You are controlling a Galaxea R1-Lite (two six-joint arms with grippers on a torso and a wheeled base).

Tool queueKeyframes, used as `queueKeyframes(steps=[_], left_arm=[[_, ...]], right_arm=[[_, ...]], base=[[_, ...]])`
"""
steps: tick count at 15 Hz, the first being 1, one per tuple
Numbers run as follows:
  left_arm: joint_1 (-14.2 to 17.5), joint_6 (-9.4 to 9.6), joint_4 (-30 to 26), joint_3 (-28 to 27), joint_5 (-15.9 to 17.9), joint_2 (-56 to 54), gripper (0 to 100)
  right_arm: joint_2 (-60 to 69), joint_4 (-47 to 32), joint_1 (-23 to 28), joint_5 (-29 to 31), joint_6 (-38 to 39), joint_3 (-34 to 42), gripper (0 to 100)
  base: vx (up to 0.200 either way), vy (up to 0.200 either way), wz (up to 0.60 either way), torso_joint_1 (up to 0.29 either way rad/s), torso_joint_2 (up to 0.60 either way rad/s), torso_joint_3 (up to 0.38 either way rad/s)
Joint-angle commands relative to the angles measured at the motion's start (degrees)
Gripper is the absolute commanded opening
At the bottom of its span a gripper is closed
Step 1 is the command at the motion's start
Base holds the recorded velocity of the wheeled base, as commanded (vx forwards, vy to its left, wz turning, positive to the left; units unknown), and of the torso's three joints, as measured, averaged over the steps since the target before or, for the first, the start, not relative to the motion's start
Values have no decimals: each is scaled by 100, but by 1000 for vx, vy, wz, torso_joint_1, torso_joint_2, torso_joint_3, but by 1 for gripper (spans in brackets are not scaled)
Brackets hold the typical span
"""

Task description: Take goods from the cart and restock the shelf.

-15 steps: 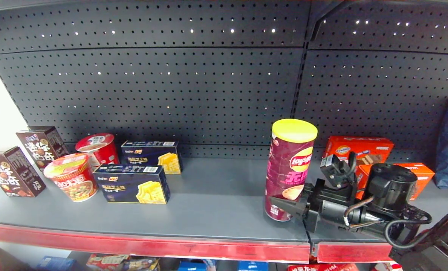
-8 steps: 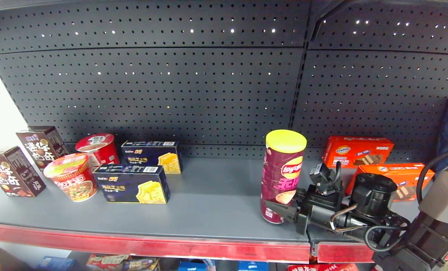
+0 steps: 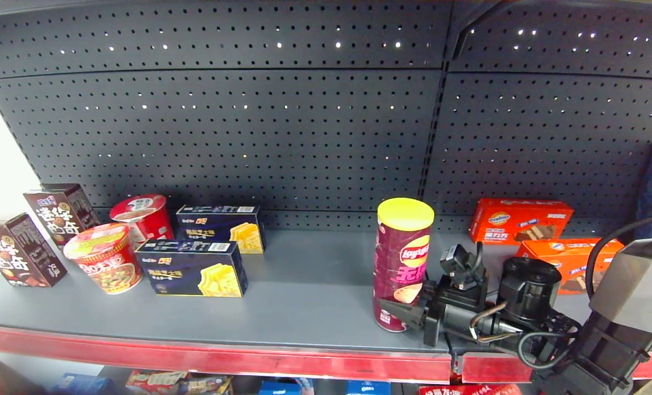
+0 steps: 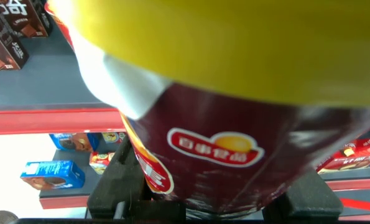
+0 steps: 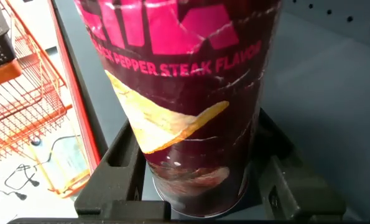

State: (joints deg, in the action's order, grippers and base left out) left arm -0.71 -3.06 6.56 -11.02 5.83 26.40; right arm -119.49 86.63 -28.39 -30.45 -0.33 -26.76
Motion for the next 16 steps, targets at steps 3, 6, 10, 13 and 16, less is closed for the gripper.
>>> queueKeyframes(steps=[3,6,10,13,16], left_arm=[[0,-2,3,21,6,14,0],[0,-2,3,91,6,14,0],[9,-10,3,188,6,5,0],[9,-10,3,214,6,5,0],[9,-98,3,214,6,5,0]], right_arm=[[-92,3,-114,22,-2,-14,0],[-118,3,-237,312,-2,-31,0],[-109,-5,-386,681,86,-119,0],[-39,3,-457,962,174,-58,0],[84,-5,-589,1261,358,-31,0]], base=[[0,0,0,0,0,0],[0,0,0,0,0,0],[0,0,0,0,0,0],[0,0,0,0,0,0],[0,0,0,0,0,0]])
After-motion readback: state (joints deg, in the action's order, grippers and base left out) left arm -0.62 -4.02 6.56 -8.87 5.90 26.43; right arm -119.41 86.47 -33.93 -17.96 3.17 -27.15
